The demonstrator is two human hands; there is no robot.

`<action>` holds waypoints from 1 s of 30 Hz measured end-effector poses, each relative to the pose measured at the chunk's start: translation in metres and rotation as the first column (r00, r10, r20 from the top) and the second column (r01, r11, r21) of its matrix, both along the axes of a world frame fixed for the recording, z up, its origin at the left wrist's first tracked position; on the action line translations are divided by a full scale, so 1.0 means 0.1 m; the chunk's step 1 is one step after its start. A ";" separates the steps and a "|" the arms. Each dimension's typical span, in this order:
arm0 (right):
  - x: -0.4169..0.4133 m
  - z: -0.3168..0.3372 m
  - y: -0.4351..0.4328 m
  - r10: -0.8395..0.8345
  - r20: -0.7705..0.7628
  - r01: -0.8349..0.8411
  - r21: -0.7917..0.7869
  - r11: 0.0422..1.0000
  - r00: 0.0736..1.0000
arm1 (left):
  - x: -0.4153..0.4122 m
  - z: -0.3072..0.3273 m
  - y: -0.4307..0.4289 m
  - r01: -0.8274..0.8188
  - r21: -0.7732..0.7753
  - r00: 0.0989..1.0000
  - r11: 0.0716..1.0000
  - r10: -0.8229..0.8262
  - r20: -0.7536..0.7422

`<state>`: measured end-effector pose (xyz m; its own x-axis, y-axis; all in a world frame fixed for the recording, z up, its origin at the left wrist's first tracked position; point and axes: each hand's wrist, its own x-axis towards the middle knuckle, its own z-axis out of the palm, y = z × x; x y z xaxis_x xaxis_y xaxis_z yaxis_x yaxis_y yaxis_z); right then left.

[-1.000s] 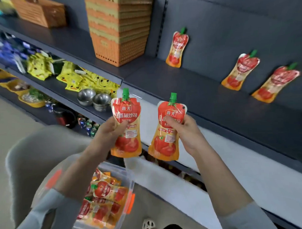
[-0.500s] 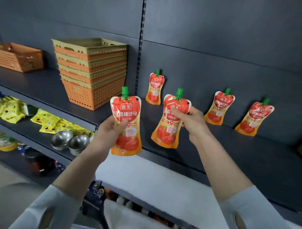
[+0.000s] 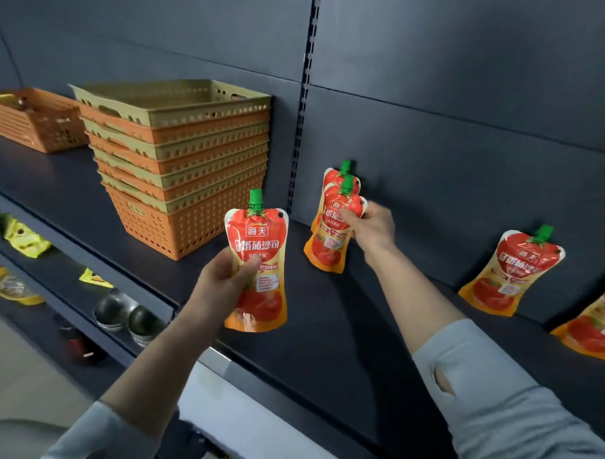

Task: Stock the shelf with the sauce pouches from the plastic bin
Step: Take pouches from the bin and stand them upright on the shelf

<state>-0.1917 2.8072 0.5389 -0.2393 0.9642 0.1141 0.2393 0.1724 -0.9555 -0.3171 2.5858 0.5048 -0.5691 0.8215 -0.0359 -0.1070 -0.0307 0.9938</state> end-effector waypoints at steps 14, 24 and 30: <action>-0.28 -0.06 0.39 0.016 0.110 -0.026 0.090 0.996 0.994 | -0.15 -0.06 0.46 0.057 0.005 0.998 0.998 -0.057 -0.040; 0.18 -0.01 -0.21 0.376 0.056 -0.380 0.101 0.919 0.925 | 0.00 -0.07 0.71 0.230 -0.036 0.965 0.972 -0.233 -0.121; 0.16 0.01 -0.19 0.387 0.158 -0.411 0.169 0.896 0.909 | 0.07 -0.13 0.80 0.258 -0.044 0.954 0.965 -0.262 -0.147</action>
<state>-0.1757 2.7879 0.5400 -0.6220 0.7465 0.2363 0.2192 0.4557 -0.8628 -0.3105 2.6656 0.4914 -0.3361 0.9418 0.0120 0.0424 0.0024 0.9991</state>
